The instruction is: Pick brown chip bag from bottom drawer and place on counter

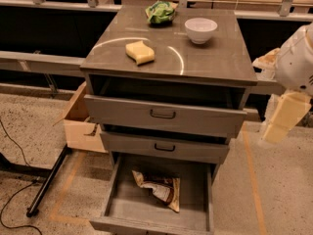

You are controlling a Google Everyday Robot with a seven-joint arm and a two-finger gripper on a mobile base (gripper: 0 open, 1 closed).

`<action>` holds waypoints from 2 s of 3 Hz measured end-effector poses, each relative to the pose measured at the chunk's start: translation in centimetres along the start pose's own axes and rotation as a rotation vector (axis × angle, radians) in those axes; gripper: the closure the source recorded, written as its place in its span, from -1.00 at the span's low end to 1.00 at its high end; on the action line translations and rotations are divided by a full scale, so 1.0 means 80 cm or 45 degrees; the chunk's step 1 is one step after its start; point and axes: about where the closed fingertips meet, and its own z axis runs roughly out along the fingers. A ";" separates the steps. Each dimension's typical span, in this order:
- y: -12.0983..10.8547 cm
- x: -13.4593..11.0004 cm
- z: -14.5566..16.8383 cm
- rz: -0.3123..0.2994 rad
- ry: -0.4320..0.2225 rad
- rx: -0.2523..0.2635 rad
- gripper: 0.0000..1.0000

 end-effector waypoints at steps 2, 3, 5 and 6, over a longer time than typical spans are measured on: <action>0.026 0.021 0.156 -0.048 -0.257 -0.034 -1.00; 0.015 0.029 0.248 -0.065 -0.328 -0.007 -1.00; 0.011 0.027 0.269 -0.025 -0.369 0.017 -1.00; 0.002 0.030 0.362 0.053 -0.409 0.004 -1.00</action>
Offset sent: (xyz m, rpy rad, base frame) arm 0.0460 0.0234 -0.2077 0.2669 -0.1287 0.0941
